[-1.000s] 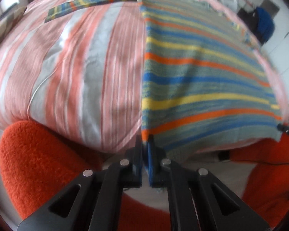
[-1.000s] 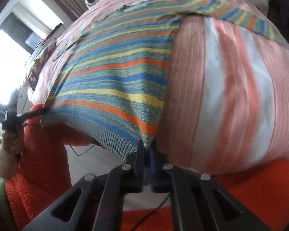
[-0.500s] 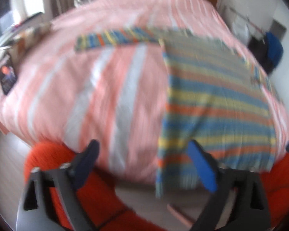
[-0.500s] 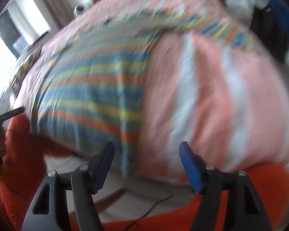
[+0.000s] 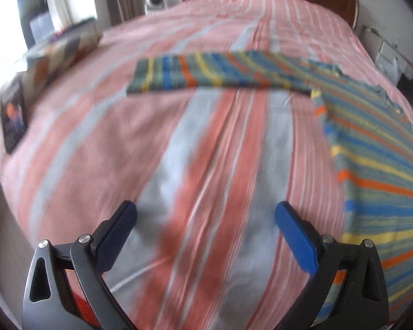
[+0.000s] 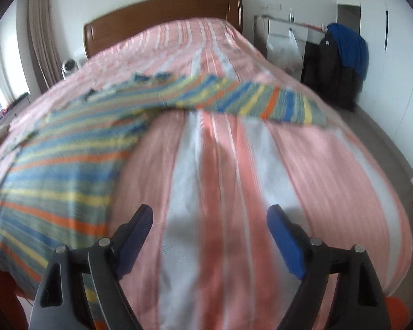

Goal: Fold small clothes

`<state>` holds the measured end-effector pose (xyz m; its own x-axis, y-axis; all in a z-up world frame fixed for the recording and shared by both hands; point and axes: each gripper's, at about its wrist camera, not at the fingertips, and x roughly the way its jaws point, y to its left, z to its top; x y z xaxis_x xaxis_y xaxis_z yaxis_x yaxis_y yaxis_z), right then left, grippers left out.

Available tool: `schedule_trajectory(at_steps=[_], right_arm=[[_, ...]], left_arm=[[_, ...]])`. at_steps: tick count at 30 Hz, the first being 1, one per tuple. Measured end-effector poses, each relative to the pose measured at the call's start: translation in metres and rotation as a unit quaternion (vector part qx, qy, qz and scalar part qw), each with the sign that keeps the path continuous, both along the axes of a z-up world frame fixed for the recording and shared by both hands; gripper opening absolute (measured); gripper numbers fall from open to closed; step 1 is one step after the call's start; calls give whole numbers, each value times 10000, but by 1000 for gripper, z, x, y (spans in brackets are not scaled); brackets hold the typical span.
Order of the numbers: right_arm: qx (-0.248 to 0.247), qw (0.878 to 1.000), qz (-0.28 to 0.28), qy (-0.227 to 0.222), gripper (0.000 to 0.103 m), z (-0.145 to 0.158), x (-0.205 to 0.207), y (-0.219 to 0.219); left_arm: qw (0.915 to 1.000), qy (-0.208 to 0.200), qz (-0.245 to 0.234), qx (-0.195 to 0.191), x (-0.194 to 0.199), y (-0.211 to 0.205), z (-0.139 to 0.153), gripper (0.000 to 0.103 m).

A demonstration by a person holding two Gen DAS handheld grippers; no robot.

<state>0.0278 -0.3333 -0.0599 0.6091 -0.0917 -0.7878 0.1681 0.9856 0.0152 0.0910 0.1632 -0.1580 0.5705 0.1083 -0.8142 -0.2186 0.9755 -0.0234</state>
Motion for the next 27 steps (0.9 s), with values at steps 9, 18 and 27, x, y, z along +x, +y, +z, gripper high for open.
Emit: schedule_trajectory(at_steps=[9,18,27], right_arm=[[-59,9999,102,-75,99,-14,-1,1],[-151,9997,131,-131,102,-17,-3,5],[-186,9996,134,-137,102,-17,-4,6]], left_arm=[[9999,-75,-27,-97,-6,2,-2,103],[9998,-145,-16,-120,-6,1,-3,103],[9998,-152,-97,16,-7,-4,-4,103]])
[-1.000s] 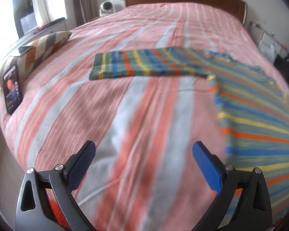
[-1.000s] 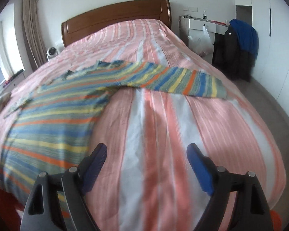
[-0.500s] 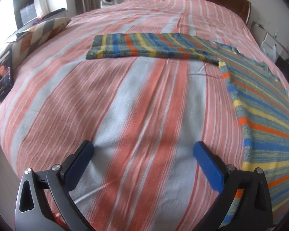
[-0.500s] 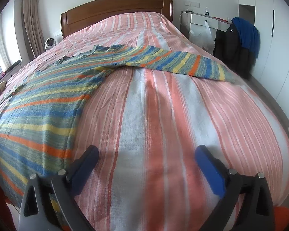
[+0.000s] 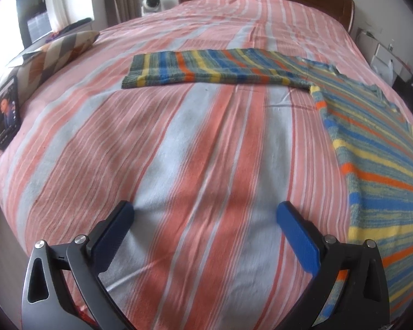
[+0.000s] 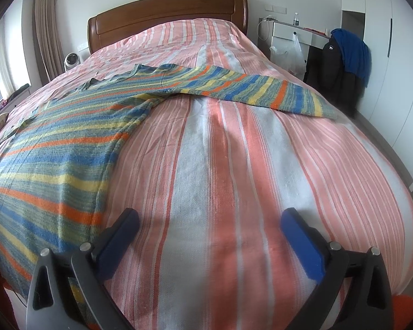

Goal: Fold small clothes

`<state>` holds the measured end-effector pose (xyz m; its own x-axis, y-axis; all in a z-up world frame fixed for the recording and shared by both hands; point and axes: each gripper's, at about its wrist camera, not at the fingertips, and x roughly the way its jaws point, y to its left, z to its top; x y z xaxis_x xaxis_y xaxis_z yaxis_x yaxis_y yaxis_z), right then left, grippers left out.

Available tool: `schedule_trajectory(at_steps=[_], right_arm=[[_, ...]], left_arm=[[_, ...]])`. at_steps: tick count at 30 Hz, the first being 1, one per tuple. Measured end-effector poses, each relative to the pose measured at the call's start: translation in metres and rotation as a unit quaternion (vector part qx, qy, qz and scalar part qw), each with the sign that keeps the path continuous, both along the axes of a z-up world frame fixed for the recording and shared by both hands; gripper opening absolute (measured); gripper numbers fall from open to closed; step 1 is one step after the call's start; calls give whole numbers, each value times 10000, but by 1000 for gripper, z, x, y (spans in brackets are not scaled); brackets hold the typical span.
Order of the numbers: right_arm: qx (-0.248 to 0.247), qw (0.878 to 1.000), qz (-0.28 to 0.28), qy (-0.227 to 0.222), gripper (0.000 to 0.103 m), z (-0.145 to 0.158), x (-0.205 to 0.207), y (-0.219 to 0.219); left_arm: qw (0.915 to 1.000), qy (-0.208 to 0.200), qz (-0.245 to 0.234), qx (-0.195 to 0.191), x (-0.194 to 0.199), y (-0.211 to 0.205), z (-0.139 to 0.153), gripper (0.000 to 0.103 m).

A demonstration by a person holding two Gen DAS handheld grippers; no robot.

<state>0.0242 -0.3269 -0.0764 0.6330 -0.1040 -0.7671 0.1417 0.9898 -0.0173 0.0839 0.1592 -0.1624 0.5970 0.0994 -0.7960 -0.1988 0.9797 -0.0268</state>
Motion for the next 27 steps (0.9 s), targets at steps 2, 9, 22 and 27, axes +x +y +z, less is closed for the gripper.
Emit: schedule_trajectory(at_steps=[2,9,22,27], right_arm=[[-11,10000,-1,0,102,0,0,0],[-78,10000,-12,1,102,-1,0,2],[-120,9999,-31,15,102,-2,2,3],[-116,9999,-22,10,102,-2,1,2]], left_arm=[[10000,19,-4,7,1,0,0,103],[10000,17,-3,6,0,0,0,103],[10000,18,-1,-3,0,-1,-1,103],[10000,18,-3,1,0,-1,0,103]])
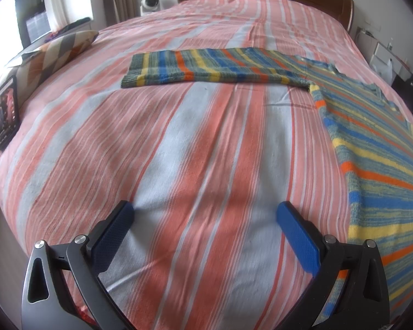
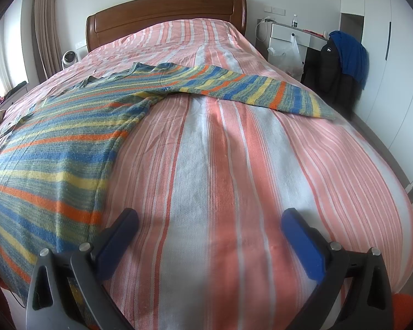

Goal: Fold small clothes

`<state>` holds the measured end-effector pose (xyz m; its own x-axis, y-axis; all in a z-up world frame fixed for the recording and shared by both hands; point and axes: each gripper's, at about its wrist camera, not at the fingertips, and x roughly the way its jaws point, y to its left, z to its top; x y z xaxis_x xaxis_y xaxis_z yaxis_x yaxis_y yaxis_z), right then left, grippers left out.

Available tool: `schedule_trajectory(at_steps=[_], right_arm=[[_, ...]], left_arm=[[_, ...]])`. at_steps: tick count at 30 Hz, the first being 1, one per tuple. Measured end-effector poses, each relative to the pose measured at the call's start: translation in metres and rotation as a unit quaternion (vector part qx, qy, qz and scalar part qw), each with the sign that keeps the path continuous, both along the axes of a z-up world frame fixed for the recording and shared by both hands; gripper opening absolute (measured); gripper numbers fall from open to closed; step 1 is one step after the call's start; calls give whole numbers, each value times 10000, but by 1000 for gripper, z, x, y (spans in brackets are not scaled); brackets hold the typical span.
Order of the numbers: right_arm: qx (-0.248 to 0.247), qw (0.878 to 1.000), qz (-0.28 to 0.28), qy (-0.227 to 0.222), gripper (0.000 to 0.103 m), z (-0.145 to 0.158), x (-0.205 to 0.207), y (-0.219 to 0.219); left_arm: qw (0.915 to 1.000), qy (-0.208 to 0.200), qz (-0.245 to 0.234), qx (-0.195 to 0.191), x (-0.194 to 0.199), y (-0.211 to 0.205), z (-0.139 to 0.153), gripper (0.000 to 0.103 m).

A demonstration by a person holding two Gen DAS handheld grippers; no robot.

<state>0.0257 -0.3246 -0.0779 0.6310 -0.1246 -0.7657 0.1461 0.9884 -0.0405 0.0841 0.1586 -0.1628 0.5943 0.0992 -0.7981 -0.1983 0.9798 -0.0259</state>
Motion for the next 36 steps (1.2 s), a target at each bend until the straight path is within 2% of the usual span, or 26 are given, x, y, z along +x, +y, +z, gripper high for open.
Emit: schedule_trajectory(at_steps=[29,32,34,36], right_arm=[[52,10000,9,0,103,1,-1,-1],[499,9987,59,80,102,12,2,-10],[1300,9915,-6,9,102,26,7,-34],[1910,9809,-300,-234,102,47,18,-74]], left_arm=[[10000,-5,0,-3,0,0,0,103],[10000,-5,-9,3,0,-1,0,103],[10000,-7,-4,-1,0,-1,0,103],[10000,-9,7,7,0,-1,0,103]])
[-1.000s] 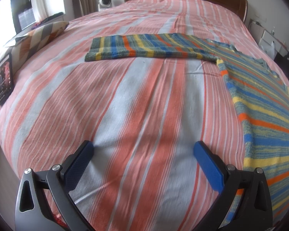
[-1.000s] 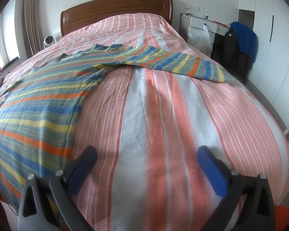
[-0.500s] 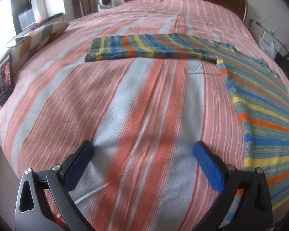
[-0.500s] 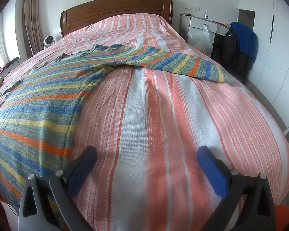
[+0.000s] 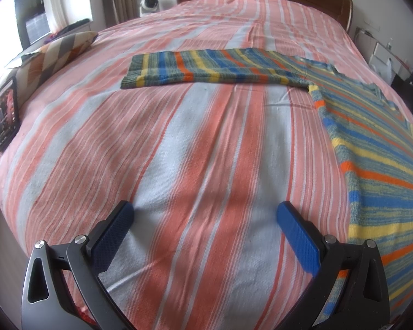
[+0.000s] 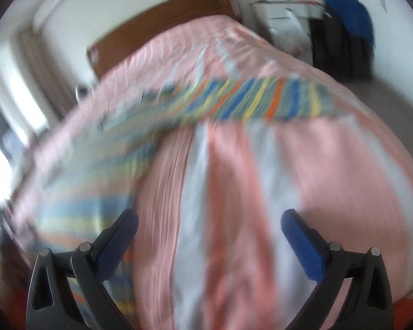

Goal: Fold small clothes
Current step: 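Grasp the other sleeve cuff with the right tool and fold it across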

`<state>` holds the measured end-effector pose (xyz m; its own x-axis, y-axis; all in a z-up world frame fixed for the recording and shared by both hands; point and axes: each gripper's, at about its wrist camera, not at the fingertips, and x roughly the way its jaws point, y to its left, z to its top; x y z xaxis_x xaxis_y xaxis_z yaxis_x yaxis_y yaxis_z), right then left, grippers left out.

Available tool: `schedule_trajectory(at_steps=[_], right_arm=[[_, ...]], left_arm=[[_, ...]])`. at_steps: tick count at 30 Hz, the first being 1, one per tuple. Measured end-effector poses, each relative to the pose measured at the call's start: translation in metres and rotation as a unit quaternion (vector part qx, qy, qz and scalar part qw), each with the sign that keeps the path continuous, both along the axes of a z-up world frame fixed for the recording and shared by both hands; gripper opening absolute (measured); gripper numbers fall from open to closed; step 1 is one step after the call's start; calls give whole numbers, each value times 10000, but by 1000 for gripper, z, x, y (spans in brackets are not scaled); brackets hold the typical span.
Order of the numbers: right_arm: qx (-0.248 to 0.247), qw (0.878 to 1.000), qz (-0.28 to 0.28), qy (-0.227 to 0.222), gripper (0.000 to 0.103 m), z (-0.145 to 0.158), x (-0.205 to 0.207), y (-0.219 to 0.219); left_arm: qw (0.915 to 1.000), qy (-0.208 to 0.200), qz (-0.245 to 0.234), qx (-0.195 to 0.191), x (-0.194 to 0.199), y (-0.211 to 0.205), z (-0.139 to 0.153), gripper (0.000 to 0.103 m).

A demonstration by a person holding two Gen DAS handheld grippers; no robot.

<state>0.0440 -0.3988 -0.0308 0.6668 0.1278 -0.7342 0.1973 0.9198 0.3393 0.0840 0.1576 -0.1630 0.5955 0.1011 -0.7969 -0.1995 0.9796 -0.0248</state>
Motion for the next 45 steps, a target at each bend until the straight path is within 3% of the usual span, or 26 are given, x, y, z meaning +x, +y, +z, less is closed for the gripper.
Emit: schedule_trajectory(at_steps=[4,8,11,15,17,18,19,22,27,29,32,36,38,40,42,45], right_arm=[[539,9951,-806,-174,100,27,28,-82],[1482,9821,-1045,515,81,4,69,-139],[1581,9745,-1437,686,77,-14,85,-161],[1855,9679,-1497,804,53,-37,108,-177],[1915,9659,-1443,983,45,-50,120,-179],[1950,9650,-1374,1092,36,-55,126,-178],[1829,9669,-1332,1181,14,-56,129,-178],[1408,9757,-1179,1194,7,-36,138,-171],[961,9942,-350,334,7,59,170,-102],[949,9953,190,-17,7,96,190,-53],[988,9895,1019,-270,7,128,226,30],[1056,9777,1796,-252,7,123,271,137],[1241,9721,1987,-148,18,108,286,170],[1546,9666,2042,119,67,84,297,195],[1959,9610,1950,67,70,69,295,199],[1901,9633,1888,166,70,59,283,182]], left_arm=[[10000,-11,19,6,1,0,0,103],[10000,-35,43,27,1,0,2,103],[10000,-54,42,33,1,0,1,103],[10000,-54,47,38,1,0,1,103],[10000,-61,59,50,2,-1,1,103],[9999,-65,69,57,2,-1,1,103],[9999,-67,71,58,2,-1,1,103],[9999,-66,60,53,2,-1,1,103],[9999,-65,57,54,3,-1,1,103],[10000,-63,41,43,3,-1,1,103],[10000,-70,16,-1,4,0,1,103],[10000,-80,6,4,5,0,0,103],[10000,-79,7,-8,4,0,0,103],[10000,-78,9,-8,4,0,0,103],[10000,-79,7,-11,4,-1,0,103],[10000,-79,13,10,4,-1,0,103]])
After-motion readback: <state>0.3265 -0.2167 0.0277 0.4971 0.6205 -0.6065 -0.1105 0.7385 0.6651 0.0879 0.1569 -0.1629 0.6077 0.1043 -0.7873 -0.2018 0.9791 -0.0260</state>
